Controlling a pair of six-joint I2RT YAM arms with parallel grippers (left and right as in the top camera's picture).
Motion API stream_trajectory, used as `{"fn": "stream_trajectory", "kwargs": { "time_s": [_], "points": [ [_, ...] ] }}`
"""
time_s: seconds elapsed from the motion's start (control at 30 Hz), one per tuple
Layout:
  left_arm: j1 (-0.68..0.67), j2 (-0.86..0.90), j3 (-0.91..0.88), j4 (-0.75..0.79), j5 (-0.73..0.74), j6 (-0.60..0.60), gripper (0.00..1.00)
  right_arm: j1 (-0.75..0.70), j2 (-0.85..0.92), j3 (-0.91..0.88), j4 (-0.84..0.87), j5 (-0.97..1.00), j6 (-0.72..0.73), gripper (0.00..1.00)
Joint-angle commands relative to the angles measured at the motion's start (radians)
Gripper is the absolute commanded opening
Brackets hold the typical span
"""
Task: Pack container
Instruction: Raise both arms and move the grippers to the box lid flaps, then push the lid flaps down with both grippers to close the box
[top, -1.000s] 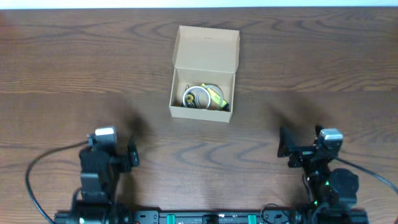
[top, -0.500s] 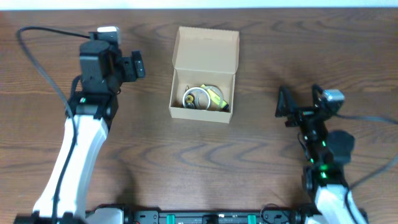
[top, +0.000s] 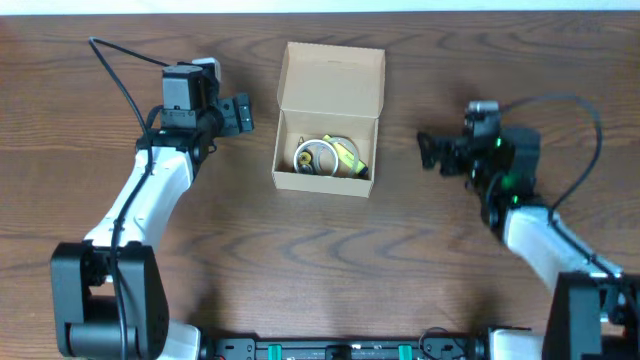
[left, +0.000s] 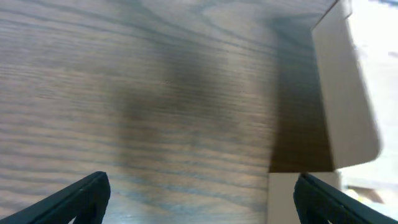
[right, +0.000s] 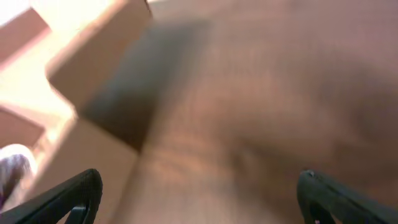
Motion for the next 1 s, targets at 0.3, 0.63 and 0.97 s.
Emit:
{"fn": "stream_trajectory", "kwargs": {
  "time_s": [0.3,0.63,0.97],
  "points": [
    [0.007,0.114,0.082,0.23,0.117,-0.172,0.95,0.001,0.039,0.246,-0.027,-0.004,-0.156,0.64],
    [0.009,0.38,0.293,0.23,0.228,-0.205,0.46,0.022,0.115,0.246,-0.021,0.056,-0.119,0.01],
    [0.026,0.388,0.291,0.176,0.203,-0.257,0.06,0.029,0.426,0.266,0.174,-0.039,0.328,0.01]
  ]
}}
